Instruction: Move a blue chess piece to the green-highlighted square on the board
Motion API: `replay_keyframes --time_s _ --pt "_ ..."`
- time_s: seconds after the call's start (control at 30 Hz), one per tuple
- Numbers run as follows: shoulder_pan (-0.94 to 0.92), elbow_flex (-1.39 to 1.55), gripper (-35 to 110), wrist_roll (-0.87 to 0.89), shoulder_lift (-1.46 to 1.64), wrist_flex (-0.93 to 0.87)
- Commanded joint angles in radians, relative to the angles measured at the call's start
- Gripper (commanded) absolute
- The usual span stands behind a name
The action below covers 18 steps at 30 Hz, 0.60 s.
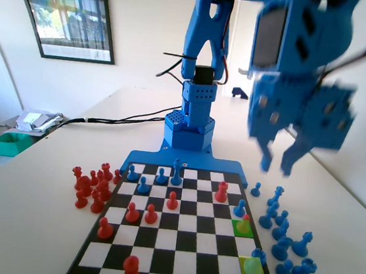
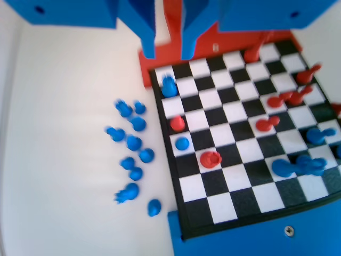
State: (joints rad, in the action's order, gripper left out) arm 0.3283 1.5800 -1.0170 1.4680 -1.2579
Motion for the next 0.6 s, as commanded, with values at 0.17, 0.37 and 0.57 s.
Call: replay_keyframes --time_s 0.17,0.37,0.57 --pt "0.035 0.138 11 -0.061 -0.018 0.138" --pt "0.04 0.193 11 -0.092 -0.058 0.19" --pt "0.041 0.17 11 -0.104 -0.117 0.213"
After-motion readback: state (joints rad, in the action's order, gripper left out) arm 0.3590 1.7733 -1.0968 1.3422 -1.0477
